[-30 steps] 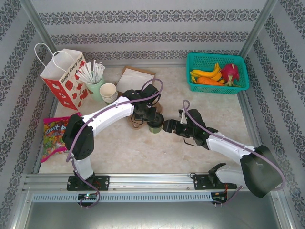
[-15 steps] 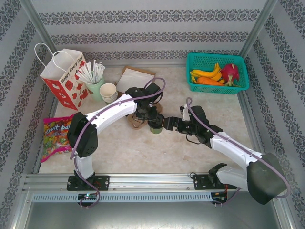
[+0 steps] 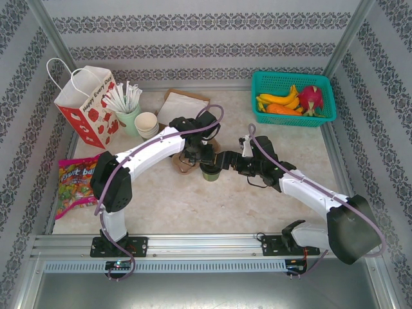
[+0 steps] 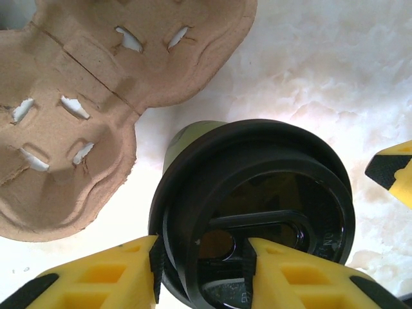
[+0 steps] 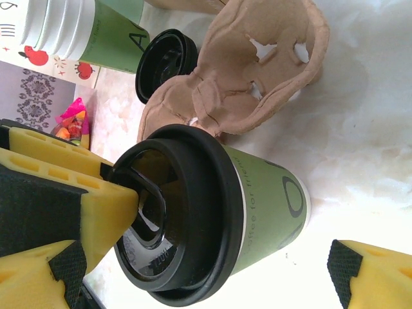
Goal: Pack the takeout coffee
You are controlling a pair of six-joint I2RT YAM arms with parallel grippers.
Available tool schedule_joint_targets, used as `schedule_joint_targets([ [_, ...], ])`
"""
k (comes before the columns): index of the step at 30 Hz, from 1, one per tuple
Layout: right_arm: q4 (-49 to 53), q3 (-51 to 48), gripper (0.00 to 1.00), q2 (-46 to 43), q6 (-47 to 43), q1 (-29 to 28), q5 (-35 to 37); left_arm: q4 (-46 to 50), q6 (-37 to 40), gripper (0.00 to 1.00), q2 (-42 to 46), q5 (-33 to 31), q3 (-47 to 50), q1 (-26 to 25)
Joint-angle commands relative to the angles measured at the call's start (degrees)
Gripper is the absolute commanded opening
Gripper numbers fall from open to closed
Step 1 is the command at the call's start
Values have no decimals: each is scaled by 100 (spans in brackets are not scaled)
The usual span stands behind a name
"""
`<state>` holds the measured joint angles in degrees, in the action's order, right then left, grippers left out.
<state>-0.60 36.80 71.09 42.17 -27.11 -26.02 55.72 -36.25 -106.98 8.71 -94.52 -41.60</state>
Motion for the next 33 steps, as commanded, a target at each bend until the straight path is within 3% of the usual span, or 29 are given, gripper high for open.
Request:
schedule_joint_targets([
  [1,-39,152,98,28,-137,-21,-53,-8,29,43,463,-169,13,38],
  [6,64,276,98,23,-526,-184,26,-338,5,59,990,-427,405,197],
  [13,813,904,98,438,-1250,-747,1021,-387,-472,100,1264,-1026,1193,591],
  [19,1273,1360,98,799,-1620,-1134,1839,-526,-787,100,1021,-865,1596,742],
  [33,1403,1676,98,1261,-1626,-1310,1905,-715,-840,100,802,-636,1786,742],
])
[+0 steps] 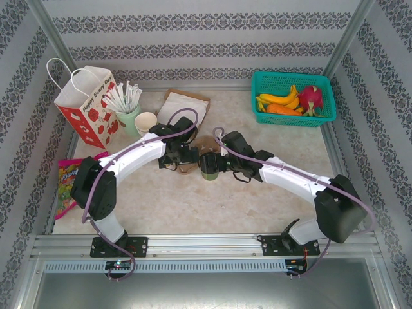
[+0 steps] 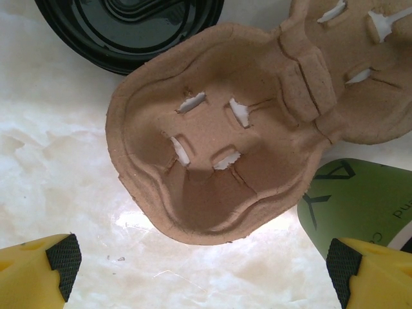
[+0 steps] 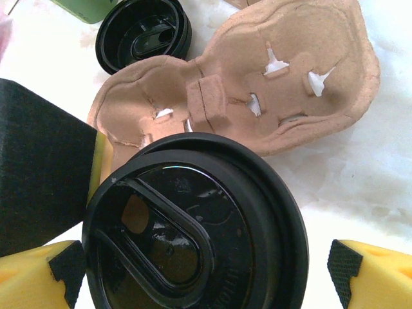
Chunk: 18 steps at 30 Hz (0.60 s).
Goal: Pack the takeout coffee
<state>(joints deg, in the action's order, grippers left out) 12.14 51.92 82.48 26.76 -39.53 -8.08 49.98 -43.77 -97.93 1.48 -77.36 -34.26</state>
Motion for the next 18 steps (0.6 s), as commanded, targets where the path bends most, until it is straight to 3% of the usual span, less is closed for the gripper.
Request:
schedule_joint_targets([
  [1,117,182,98,145,-75,-74,84,-146,-97,99,-117,111,72,7],
  [18,-240,-15,98,-68,-48,-97,-227,-69,-125,100,-84,-60,137,16],
])
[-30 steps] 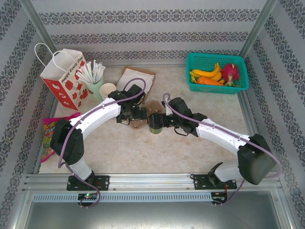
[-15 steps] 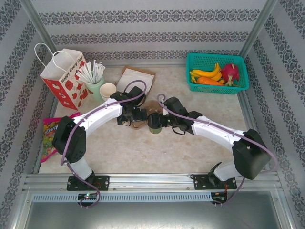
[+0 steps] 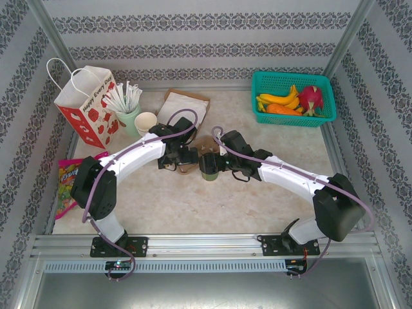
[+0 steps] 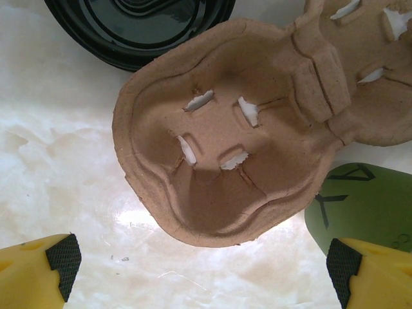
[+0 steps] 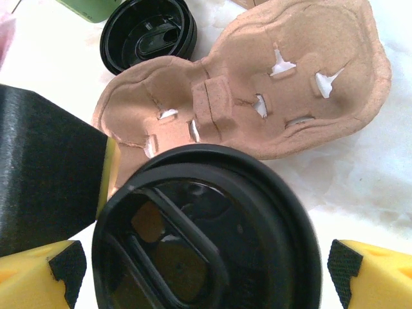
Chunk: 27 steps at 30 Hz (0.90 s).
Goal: Pack the takeout coffee
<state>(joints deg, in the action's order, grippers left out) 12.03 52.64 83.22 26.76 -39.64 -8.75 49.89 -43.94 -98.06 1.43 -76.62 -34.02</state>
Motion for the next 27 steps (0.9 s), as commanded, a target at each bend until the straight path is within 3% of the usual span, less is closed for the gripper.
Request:
schedule_joint_targets([
  [1,-271,-111,98,-176,-32,-81,-172,-71,-128,100,-58,-53,81,1],
  [17,-60,-221,98,293,-84,-116,94,-278,-147,100,-117,188,223,69],
  [27,20,-588,83,433,51,-108,181,-399,-157,100,-44,228,279,71],
])
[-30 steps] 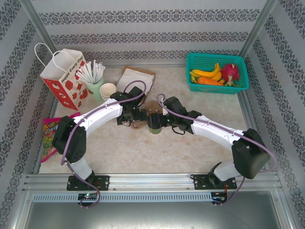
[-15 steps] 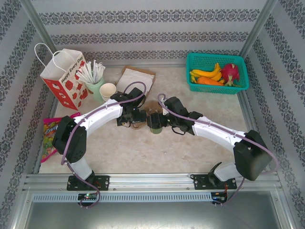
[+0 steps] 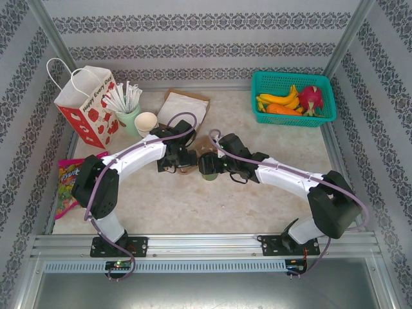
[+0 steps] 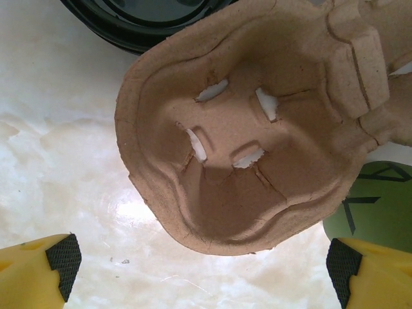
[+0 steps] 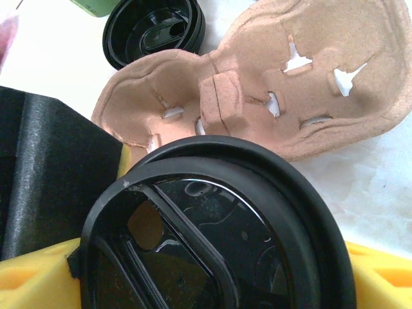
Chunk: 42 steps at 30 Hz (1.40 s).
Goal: Pack the takeout coffee
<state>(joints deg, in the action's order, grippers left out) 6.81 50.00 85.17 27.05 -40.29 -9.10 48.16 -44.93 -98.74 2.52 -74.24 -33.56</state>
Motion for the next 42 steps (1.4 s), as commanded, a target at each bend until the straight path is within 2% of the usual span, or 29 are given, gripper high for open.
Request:
schedule_joint_targets([
  [1,558,-324,83,214,22,-38,207,-242,-57,100,74,85,49,25],
  [7,556,-212,82,-53,107,131,155,-497,-131,100,656,-267,235,34],
  [18,529,84,82,4,99,1046,-61,-1062,-477,100,1945,-827,1084,319],
  [27,494,1398,82,1262,-91,1767,69,-1026,-666,100,2371,-772,1322,823],
  [33,525,2742,82,2258,-326,2071,38,-1046,-708,100,2493,-672,1451,999],
  [42,1170,4859,82,3657,-492,2272,71,-1568,-304,100,2303,322,1672,1049],
])
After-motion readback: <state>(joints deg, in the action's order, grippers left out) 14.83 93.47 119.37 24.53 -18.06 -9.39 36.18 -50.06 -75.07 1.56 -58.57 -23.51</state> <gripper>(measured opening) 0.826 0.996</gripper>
